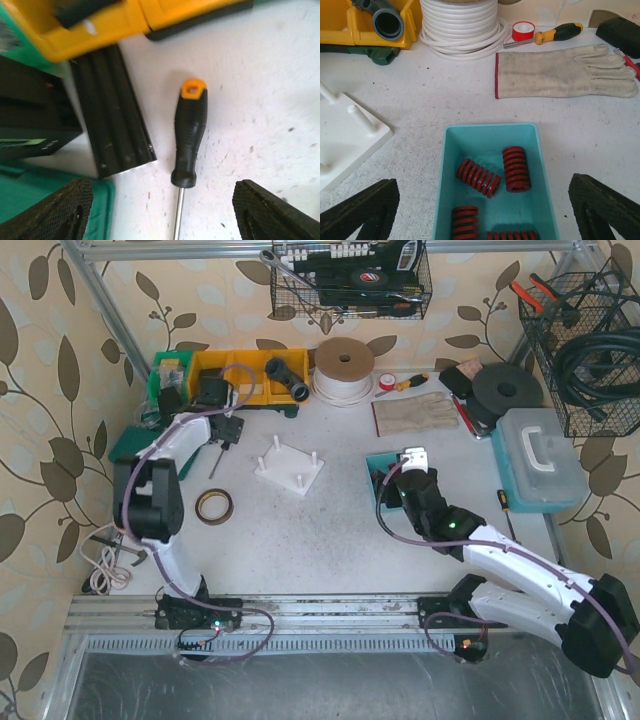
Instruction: Install the large spring
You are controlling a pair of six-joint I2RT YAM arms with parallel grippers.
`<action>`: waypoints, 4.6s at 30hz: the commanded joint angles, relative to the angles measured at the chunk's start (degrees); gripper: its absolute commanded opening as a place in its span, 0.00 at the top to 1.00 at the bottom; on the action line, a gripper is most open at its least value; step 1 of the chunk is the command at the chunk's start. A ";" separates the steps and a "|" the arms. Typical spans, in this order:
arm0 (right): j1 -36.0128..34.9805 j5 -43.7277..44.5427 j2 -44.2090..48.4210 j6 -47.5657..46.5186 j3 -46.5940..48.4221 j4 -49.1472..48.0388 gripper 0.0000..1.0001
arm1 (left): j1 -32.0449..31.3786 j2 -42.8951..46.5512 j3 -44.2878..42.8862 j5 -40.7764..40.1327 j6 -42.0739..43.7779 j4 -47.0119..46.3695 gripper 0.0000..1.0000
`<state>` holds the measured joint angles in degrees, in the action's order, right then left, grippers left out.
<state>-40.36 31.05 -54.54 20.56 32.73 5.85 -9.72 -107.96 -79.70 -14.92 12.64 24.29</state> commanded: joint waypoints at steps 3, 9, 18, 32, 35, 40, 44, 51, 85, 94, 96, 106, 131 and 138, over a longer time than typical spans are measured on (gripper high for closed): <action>0.17 0.59 -2.05 0.86 2.93 3.53 0.08 | 0.31 15.92 3.83 6.18 -13.63 -0.56 0.18; 4.48 -3.54 -5.40 0.19 6.39 8.16 0.11 | 0.27 28.95 13.35 24.73 -26.57 -6.43 0.16; 15.72 -20.80 -16.96 -8.88 20.16 22.31 0.31 | -7.37 40.69 31.88 36.06 -31.71 -23.84 0.14; 21.94 -29.84 -29.40 -32.10 32.43 30.20 0.31 | -18.52 48.88 51.16 29.75 -25.98 -41.81 0.14; 21.97 -30.07 -32.26 -34.80 34.89 33.57 0.36 | -18.74 48.47 50.45 28.84 -25.00 -40.81 0.14; 22.05 -30.49 -36.58 -38.85 37.32 34.78 0.44 | -18.85 49.37 51.36 26.54 -24.39 -40.72 0.14; 22.31 -32.42 -40.18 -39.12 39.43 34.86 0.49 | -18.91 51.54 52.89 25.42 -24.27 -42.04 0.14; 21.82 -35.84 -43.20 -40.34 39.16 33.97 0.45 | -18.88 52.85 53.38 23.37 -23.24 -41.48 0.14; 20.09 -30.94 -53.76 -41.06 40.60 31.05 0.51 | -19.11 54.57 53.07 23.12 -22.88 -39.85 0.14; 20.32 -32.05 -55.16 -41.51 41.08 32.16 0.52 | -19.35 54.65 52.50 23.45 -22.81 -39.06 0.14; 20.30 -32.45 -55.46 -41.94 41.44 32.67 0.53 | -19.37 54.70 52.48 23.32 -22.71 -38.93 0.14; 20.21 -31.24 -56.59 -42.22 44.24 34.88 0.75 | -19.64 55.54 52.59 22.44 -22.33 -38.49 0.14; 20.23 -32.63 -37.70 -33.48 43.57 36.21 0.92 | -20.72 46.73 48.86 32.60 -25.22 -42.11 0.10; 22.53 -23.18 -33.69 -28.51 41.65 33.58 0.92 | -20.79 46.56 47.75 29.44 -27.33 -40.11 0.10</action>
<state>-19.53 1.48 -89.86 -11.94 75.96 41.19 -30.09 -62.67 -30.02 15.57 -13.67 -15.11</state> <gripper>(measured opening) 0.290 0.900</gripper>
